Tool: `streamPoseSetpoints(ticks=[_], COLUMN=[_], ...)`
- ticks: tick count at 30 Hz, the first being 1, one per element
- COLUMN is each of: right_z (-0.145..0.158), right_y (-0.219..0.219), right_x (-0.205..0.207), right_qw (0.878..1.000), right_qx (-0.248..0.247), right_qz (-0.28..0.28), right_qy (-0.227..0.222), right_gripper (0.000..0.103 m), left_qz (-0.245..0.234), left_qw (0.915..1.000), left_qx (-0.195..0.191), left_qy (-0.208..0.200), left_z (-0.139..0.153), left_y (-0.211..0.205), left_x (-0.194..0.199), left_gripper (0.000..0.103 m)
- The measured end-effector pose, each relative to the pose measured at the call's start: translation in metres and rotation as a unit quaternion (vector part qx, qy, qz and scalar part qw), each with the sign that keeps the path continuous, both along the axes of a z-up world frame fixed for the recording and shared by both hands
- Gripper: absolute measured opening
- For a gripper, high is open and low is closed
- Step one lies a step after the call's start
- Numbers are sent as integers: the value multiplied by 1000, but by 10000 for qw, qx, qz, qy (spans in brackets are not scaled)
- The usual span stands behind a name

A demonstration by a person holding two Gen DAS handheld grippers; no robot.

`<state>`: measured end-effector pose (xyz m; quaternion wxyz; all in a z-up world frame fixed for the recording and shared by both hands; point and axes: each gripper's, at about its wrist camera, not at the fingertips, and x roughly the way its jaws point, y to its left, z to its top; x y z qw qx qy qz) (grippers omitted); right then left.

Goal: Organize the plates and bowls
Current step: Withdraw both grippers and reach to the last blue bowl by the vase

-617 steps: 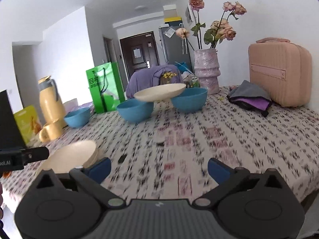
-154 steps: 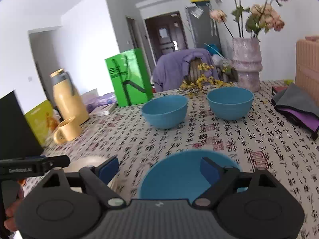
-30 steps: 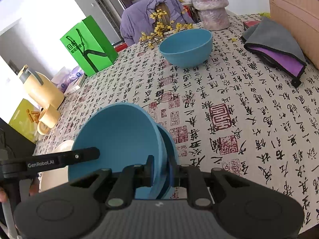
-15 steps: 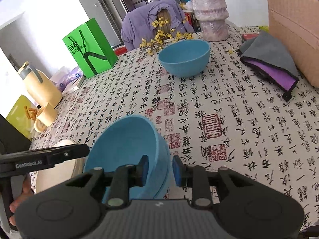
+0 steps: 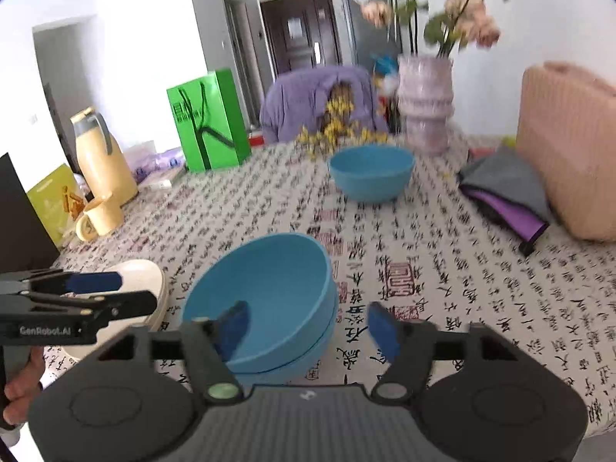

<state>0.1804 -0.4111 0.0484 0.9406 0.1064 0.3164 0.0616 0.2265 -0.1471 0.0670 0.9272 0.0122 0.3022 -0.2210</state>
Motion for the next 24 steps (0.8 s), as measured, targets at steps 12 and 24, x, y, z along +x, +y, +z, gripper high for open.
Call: streamPoseSetpoints(ticks=[12,24], right_z=[-28,-50], right_y=[29,29], right_x=[-91,-107], right_qw=[9953,9893], right_qx=[279,-260], right_qz=[-349,-976], right_qy=[-864,-1052], right_gripper=[87,100], left_qz=[362,124], left_qw=[9936,9940], left_qx=[-95,-21], left_qy=[-1069,-1090], left_z=[-11,-21], left_y=[24,11], left_x=[-73,-76], left_gripper=[102,103])
